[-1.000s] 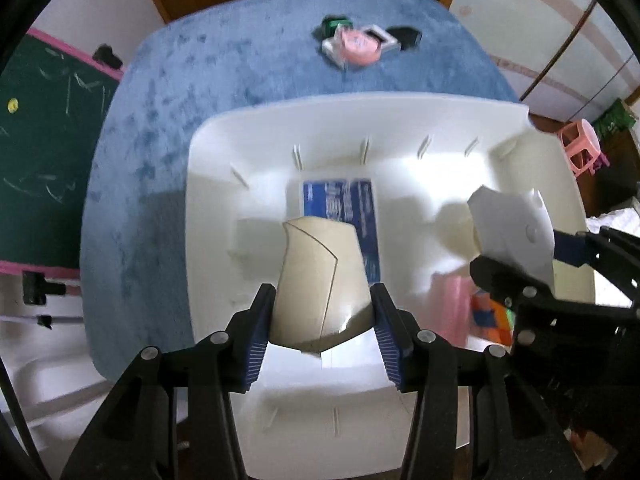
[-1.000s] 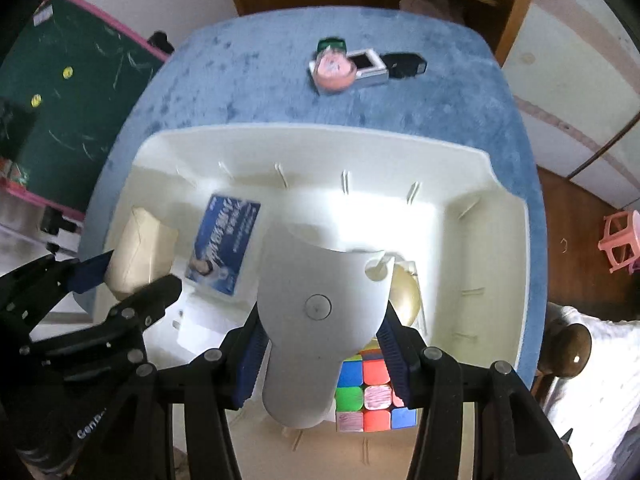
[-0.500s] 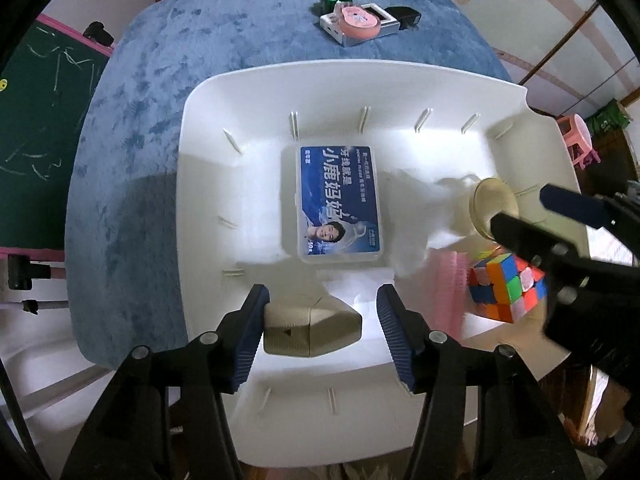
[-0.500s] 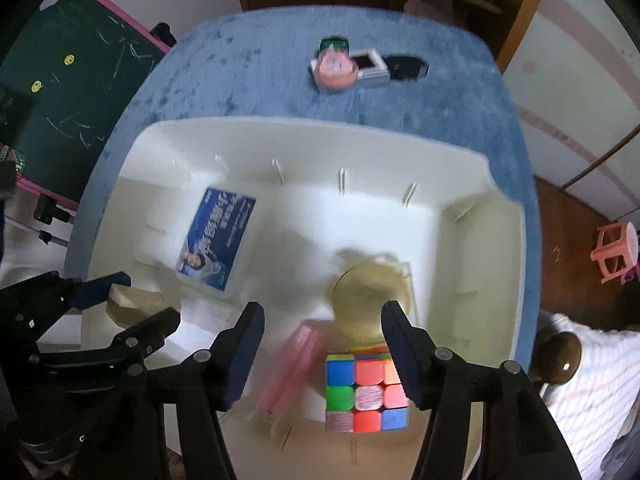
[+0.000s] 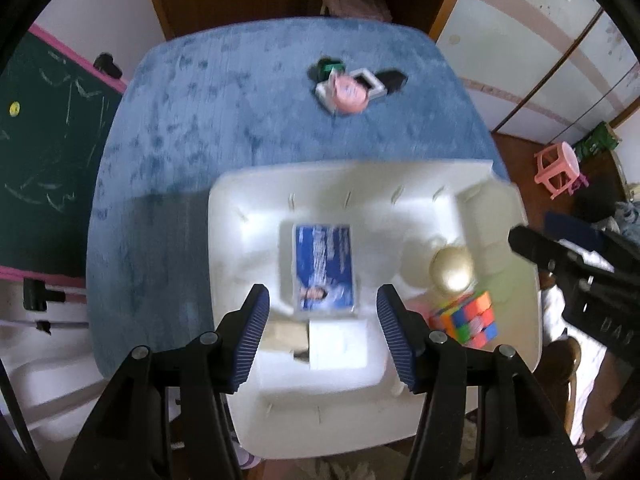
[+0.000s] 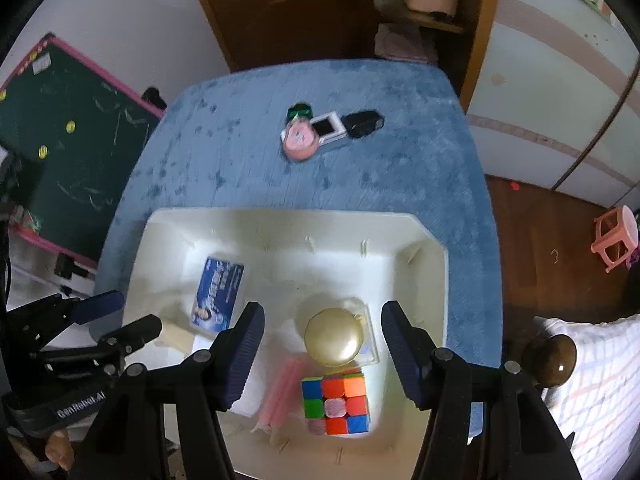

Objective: Organize rigid objects
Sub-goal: 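Move the left tool to the pink tape dispenser while the right tool approaches the black charger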

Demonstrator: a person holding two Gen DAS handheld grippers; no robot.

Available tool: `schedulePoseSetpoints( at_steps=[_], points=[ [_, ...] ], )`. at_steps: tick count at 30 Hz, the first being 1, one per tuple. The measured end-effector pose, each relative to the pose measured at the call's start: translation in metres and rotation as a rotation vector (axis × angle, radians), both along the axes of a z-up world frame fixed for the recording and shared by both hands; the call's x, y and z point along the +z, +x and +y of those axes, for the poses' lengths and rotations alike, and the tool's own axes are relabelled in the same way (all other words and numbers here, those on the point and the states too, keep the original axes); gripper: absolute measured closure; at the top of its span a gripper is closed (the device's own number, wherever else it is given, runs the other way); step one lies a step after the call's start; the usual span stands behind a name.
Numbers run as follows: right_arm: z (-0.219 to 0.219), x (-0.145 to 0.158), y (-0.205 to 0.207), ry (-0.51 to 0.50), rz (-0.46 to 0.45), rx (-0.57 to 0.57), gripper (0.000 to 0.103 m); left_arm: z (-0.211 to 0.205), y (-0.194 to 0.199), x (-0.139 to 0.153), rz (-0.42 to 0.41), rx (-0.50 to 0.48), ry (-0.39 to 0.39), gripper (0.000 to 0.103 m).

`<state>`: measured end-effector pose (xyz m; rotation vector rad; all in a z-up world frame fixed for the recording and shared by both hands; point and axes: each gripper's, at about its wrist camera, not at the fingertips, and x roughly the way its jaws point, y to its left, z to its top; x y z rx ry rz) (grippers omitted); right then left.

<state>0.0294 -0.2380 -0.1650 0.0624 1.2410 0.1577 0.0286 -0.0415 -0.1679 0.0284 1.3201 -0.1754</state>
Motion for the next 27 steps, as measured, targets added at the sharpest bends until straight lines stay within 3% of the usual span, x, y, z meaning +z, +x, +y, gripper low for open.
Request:
schedulePoseSetpoints(
  at_steps=[8, 16, 21, 27],
  points=[
    [-0.02, 0.03, 0.027, 0.039, -0.024, -0.068, 0.041, -0.019, 0.057, 0.041, -0.064, -0.013, -0.015, 0.043],
    [-0.048, 0.069, 0.08, 0.086, -0.038, -0.142, 0.041, -0.032, 0.111, 0.073, -0.133, -0.031, -0.006, 0.043],
    [-0.061, 0.076, 0.121, 0.116, -0.034, -0.179, 0.041, -0.037, 0.138, 0.065, -0.11, -0.028, -0.015, 0.043],
    [-0.069, 0.062, 0.171, 0.159, 0.031, -0.222, 0.041, -0.044, 0.171, 0.044, -0.06, -0.013, -0.026, 0.043]
  ],
)
